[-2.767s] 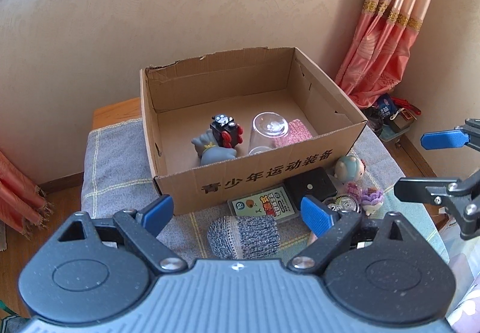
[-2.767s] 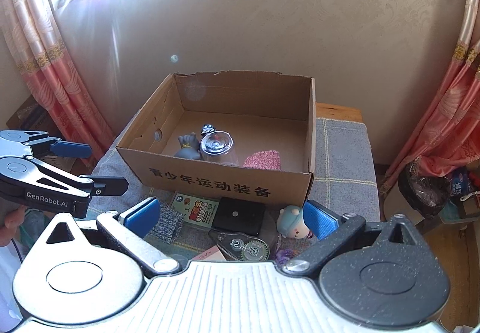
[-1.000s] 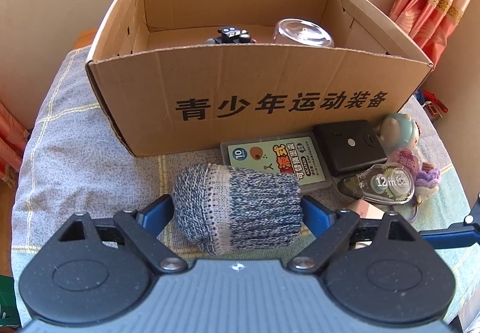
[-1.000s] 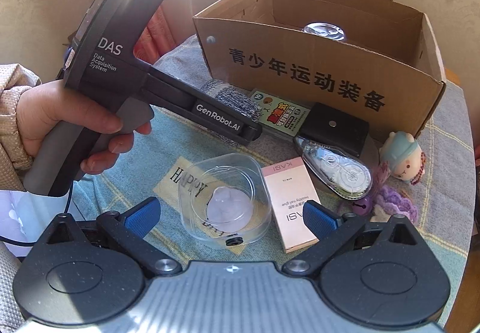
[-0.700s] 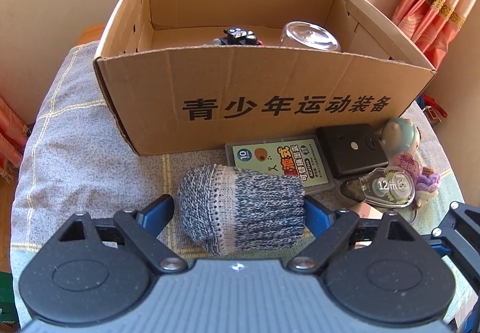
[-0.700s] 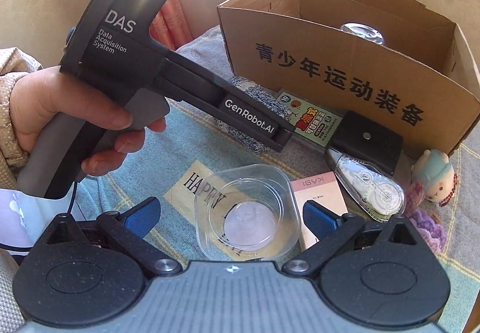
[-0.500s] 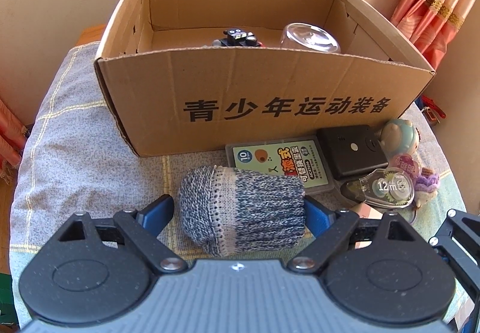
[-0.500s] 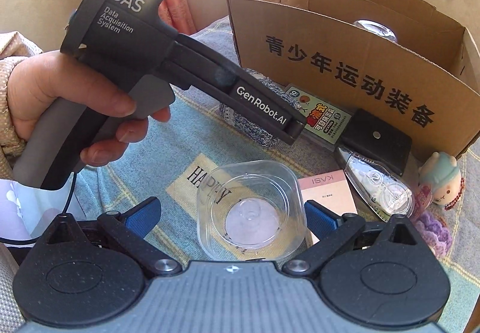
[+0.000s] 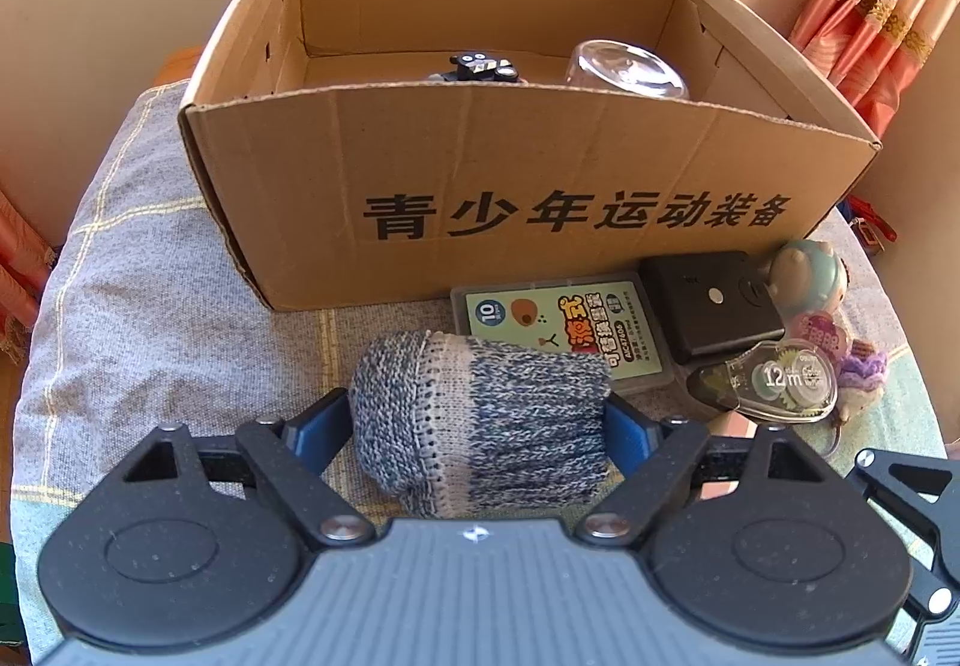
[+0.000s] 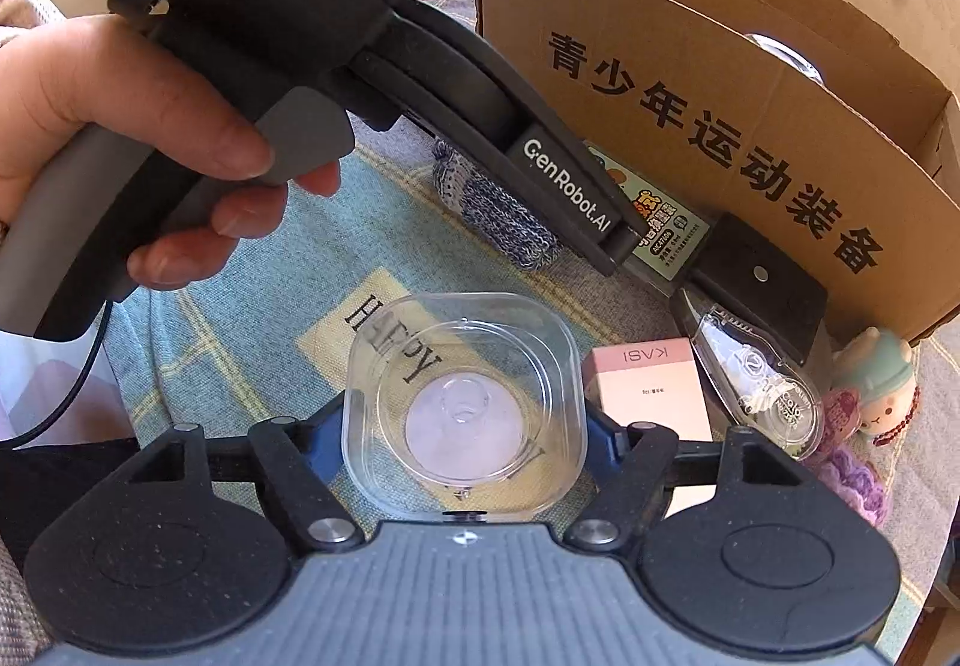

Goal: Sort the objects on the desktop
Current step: 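Grasp the grey-blue knitted sock with left tool while right tool grasps the clear square container, then lift the sock and container and carry them toward the cardboard box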

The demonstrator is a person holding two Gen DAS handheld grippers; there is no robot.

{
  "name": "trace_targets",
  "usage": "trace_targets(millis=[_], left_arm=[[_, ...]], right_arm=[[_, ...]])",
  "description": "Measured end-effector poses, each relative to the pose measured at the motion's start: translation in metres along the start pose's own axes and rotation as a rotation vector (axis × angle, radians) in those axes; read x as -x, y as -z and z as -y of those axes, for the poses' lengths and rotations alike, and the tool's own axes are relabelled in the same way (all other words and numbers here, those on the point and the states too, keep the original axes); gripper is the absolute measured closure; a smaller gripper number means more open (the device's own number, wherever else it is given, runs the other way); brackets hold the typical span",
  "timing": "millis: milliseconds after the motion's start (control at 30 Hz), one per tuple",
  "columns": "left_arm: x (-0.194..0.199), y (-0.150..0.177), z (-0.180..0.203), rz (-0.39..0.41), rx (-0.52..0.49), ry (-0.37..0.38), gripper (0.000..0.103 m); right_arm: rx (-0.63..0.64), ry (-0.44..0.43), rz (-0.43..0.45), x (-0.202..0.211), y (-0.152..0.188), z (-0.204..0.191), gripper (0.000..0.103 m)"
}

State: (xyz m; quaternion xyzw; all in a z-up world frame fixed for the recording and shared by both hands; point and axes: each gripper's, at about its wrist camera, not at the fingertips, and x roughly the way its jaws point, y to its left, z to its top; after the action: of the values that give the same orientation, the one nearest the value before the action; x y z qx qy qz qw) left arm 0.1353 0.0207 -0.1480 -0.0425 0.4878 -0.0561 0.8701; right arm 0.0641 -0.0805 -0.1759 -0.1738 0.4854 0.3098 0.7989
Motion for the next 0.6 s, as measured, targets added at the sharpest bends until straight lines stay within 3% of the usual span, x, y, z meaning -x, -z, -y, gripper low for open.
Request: trace_targets(millis=[267, 600], left_arm=[[0.001, 0.0, 0.002, -0.004, -0.023, 0.002, 0.031], [0.026, -0.01, 0.004, 0.012, -0.087, 0.033, 0.032]], right_arm=[[-0.023, 0.01, 0.001, 0.003, 0.002, -0.001, 0.025], [-0.051, 0.013, 0.038, 0.026, -0.001, 0.001, 0.025]])
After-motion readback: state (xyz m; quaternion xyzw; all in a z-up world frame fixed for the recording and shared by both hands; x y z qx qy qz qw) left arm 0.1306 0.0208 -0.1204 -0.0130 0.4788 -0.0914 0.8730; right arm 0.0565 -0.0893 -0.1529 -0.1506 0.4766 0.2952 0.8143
